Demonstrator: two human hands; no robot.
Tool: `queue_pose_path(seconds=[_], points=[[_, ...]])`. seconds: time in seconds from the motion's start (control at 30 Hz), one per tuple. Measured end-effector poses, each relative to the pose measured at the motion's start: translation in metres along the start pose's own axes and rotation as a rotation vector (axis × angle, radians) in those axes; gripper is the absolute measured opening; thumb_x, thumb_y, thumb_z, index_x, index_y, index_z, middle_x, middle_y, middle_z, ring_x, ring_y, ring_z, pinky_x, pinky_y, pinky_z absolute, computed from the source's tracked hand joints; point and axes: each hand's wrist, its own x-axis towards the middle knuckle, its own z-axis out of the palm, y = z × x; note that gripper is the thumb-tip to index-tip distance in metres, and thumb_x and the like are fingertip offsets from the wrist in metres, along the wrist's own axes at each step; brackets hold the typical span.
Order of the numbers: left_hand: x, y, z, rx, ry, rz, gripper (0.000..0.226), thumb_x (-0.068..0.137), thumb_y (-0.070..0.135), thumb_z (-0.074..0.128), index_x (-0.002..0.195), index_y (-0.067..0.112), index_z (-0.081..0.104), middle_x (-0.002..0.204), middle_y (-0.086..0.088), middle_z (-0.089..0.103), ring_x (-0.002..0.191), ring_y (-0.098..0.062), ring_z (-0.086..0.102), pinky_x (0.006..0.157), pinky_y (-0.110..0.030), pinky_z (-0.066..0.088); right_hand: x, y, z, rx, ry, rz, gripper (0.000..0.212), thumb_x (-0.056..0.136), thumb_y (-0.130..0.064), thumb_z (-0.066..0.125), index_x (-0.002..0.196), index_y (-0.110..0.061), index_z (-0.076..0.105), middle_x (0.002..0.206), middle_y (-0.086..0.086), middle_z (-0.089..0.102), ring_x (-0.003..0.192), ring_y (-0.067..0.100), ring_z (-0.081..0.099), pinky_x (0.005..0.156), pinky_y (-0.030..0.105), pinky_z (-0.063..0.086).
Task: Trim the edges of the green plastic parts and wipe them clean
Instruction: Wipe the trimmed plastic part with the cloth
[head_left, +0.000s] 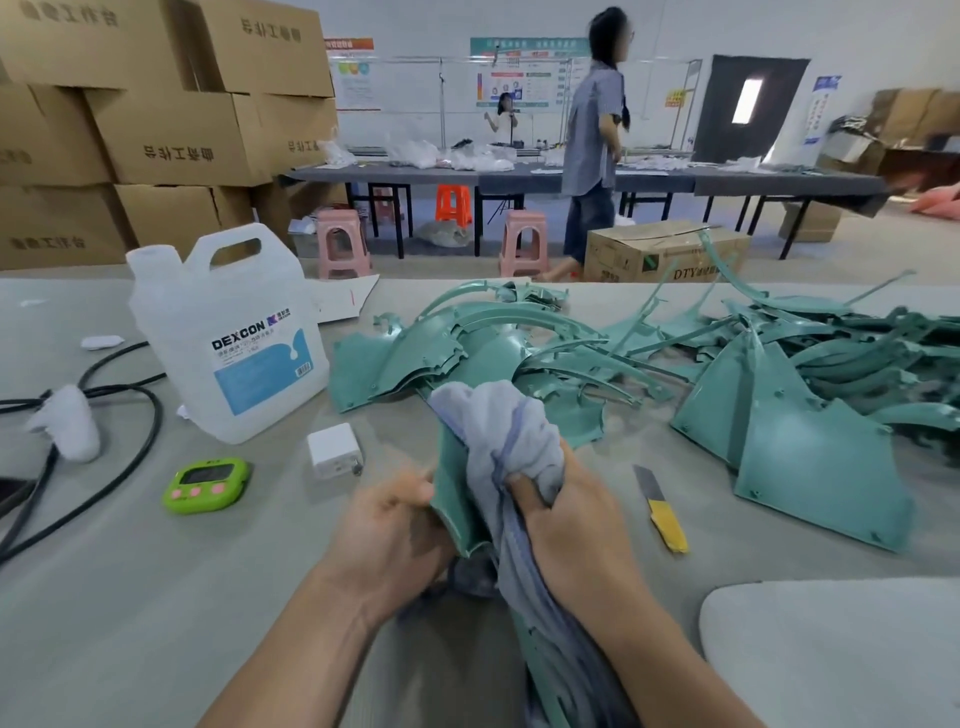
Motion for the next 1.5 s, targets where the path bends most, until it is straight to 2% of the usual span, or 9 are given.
queue_pose_path(seconds=[0.13,0.27,0.37,0.47,0.57,0.73,1.0,1.23,1.5], points=[[0.0,-0.017,0.01,0.273,0.013,-0.001,0.056,0.062,0.02,0.072,0.118,0.017,0.075,0.119,-0.013,0.072,0.103,-0.029,0.07,0.08,-0.036,0.058,-0.001,0.004,0.0,0.022,0.088,0.09,0.023,0.096,-0.031,0.066,0.079,-0.034,0.051,0.075,-0.019,0.061,0.075,0.005,0.058,0.058,0.006,0.038],[0.004,-0.036,0.022,0.332,0.225,0.124,0.046,0.076,0.041,0.073,0.12,0.028,0.073,0.127,-0.01,0.07,0.118,-0.024,0.067,0.087,-0.027,0.057,-0.007,-0.014,-0.004,-0.095,-0.047,-0.08,0.041,0.076,-0.031,0.076,0.111,-0.038,0.055,0.134,-0.029,0.049,0.131,0.003,0.048,0.103,0.028,0.045],[0.004,-0.041,0.022,0.221,0.307,0.095,0.052,0.077,0.061,0.069,0.115,0.028,0.076,0.123,-0.012,0.072,0.117,-0.022,0.068,0.084,-0.025,0.057,-0.009,-0.021,-0.009,0.026,-0.172,-0.046,0.054,0.068,-0.029,0.075,0.113,-0.042,0.047,0.089,-0.016,0.067,0.076,0.003,0.064,0.062,0.023,0.051],[0.006,-0.04,0.017,0.11,0.408,0.106,0.055,0.086,0.064,0.06,0.116,0.02,0.077,0.124,-0.015,0.07,0.118,-0.025,0.067,0.089,-0.03,0.057,-0.017,-0.025,-0.006,0.084,-0.215,-0.078,0.079,0.067,-0.028,0.074,0.132,-0.056,0.04,0.102,-0.023,0.067,0.087,-0.003,0.065,0.066,0.011,0.048],[0.01,-0.038,0.014,-0.005,0.425,0.102,0.061,0.086,0.061,0.06,0.116,0.01,0.074,0.12,-0.013,0.07,0.111,-0.024,0.067,0.098,-0.035,0.047,-0.026,-0.027,-0.001,0.041,-0.181,-0.202,0.041,0.067,-0.025,0.075,0.102,-0.037,0.059,0.084,-0.013,0.067,0.077,0.004,0.062,0.061,0.016,0.047],[0.012,-0.038,0.012,0.118,0.389,0.226,0.047,0.08,0.054,0.054,0.083,0.019,0.084,0.091,-0.01,0.078,0.085,-0.014,0.076,0.068,-0.021,0.058,-0.018,-0.029,0.011,0.207,-0.029,-0.29,0.02,0.079,0.006,0.075,0.075,-0.008,0.061,0.072,0.002,0.058,0.063,0.005,0.055,0.057,0.016,0.042],[0.011,-0.039,0.023,0.208,0.335,0.218,0.053,0.083,0.062,0.056,0.117,0.025,0.076,0.126,-0.009,0.071,0.119,-0.021,0.066,0.089,-0.027,0.057,0.003,-0.009,0.001,-0.16,0.096,-0.078,0.022,0.083,-0.03,0.077,0.098,-0.027,0.061,0.1,-0.017,0.061,0.102,0.016,0.058,0.093,0.04,0.048],[0.013,-0.03,0.014,0.028,0.416,0.099,0.069,0.087,0.06,0.055,0.125,0.005,0.07,0.128,-0.024,0.066,0.122,-0.036,0.063,0.107,-0.045,0.049,-0.022,-0.017,-0.005,-0.173,-0.12,-0.219,0.024,0.073,-0.051,0.066,0.095,-0.044,0.061,0.09,-0.038,0.059,0.099,-0.018,0.046,0.094,0.019,0.038],[0.011,-0.029,0.02,0.058,0.447,0.15,0.041,0.098,0.043,0.047,0.107,0.02,0.08,0.117,-0.014,0.074,0.107,-0.024,0.072,0.077,-0.028,0.059,-0.005,-0.003,-0.001,-0.098,0.03,-0.071,0.029,0.082,-0.028,0.078,0.086,-0.045,0.053,0.077,-0.024,0.063,0.075,-0.013,0.057,0.061,0.005,0.038]])
